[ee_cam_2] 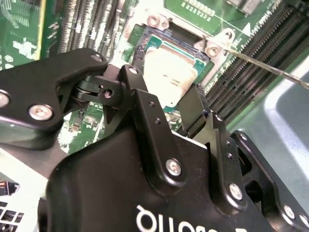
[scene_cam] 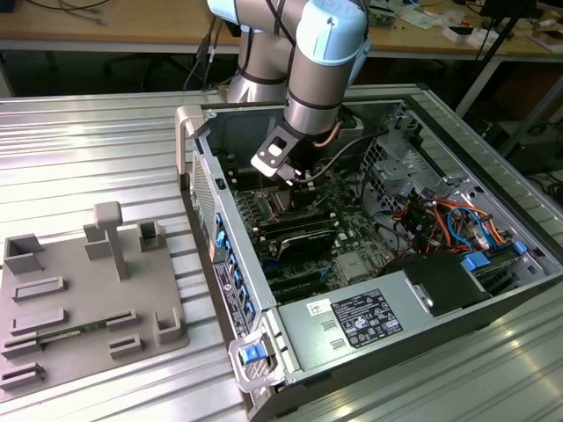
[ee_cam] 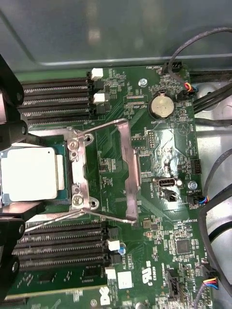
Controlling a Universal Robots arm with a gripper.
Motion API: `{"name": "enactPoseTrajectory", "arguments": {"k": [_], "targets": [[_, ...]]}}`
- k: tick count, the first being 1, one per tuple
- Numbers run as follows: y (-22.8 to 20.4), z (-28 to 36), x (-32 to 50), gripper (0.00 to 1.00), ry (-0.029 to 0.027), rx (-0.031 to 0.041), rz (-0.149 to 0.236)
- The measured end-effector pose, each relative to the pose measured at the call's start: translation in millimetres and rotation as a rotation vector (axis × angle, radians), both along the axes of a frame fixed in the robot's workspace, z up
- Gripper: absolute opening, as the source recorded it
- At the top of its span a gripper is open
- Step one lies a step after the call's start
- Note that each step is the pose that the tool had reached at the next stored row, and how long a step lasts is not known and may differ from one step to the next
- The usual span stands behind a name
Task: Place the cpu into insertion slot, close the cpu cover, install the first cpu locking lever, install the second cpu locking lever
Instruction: 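Place the cpu into insertion slot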
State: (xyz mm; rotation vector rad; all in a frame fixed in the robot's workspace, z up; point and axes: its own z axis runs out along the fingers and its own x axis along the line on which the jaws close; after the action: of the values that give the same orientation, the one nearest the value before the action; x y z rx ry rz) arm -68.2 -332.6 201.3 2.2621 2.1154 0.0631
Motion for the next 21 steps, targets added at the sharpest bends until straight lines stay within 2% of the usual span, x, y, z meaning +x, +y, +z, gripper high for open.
{"name": "enactPoseTrajectory", "arguments": {"k": [21], "targets": [[0.0, -1.3, -0.9, 0.54, 0.0001, -0.0017, -0.002]]}}
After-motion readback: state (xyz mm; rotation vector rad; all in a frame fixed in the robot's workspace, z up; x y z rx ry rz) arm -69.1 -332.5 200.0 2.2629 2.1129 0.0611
